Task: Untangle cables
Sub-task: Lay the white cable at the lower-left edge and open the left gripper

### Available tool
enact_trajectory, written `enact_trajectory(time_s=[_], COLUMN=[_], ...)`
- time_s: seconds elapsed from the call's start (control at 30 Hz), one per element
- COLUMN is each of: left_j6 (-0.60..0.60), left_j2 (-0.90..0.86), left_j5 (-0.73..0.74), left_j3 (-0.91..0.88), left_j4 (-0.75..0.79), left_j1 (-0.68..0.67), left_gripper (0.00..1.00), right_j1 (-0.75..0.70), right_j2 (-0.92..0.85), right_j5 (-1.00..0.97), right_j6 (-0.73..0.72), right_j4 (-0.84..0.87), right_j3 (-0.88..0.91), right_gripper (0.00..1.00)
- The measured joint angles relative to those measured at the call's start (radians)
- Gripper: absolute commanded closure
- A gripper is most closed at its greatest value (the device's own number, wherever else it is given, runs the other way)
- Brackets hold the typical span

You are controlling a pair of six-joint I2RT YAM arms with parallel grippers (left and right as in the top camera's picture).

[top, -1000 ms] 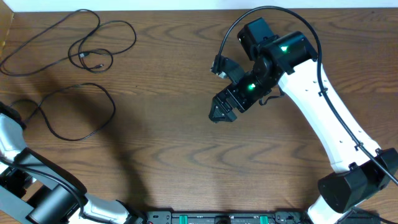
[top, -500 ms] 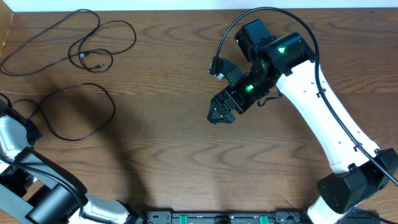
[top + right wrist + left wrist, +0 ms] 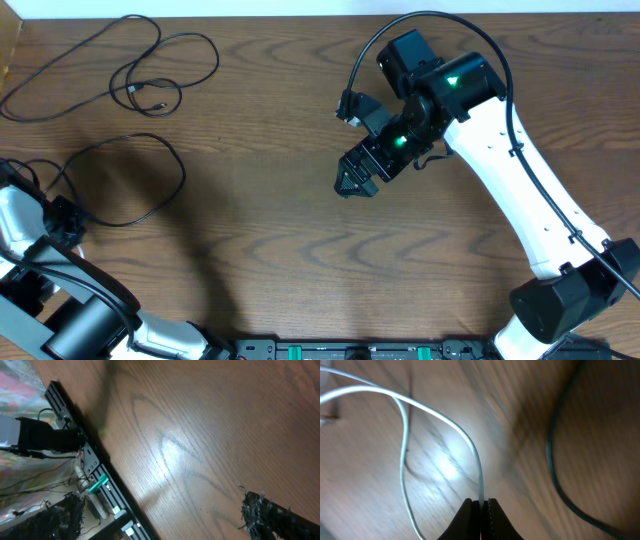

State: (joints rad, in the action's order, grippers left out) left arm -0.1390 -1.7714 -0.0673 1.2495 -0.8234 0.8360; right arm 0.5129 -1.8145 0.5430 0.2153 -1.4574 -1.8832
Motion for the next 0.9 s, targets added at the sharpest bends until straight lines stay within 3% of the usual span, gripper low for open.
enact_trajectory(time_s=[0.27, 0.47, 0.6, 0.9], left_j6=[-0.048, -0.098, -0.123, -0.146], left_j2=[0.000, 0.000, 0.000, 0.000], left_j5=[0.089, 0.027, -0.045, -0.076], left_j3=[0.000, 0.000, 0.000, 0.000], left_j4=[-0.061, -0.126, -0.138, -0.131], left_j1=[0.000, 0.000, 0.000, 0.000], left_gripper=[0.92, 0.91, 0.35, 0.26], right_j1=[0.000, 0.000, 0.000, 0.000], right_j2=[0.000, 0.000, 0.000, 0.000], right_j5=[-0.002, -0.003, -0.003, -0.005], right_j6=[0.000, -0.006, -0.009, -0.009], right_j4=[0.004, 0.003, -0.002, -0.004], right_j3=[0.000, 0.000, 0.000, 0.000], right_gripper=[0.01, 0.01, 0.01, 0.01])
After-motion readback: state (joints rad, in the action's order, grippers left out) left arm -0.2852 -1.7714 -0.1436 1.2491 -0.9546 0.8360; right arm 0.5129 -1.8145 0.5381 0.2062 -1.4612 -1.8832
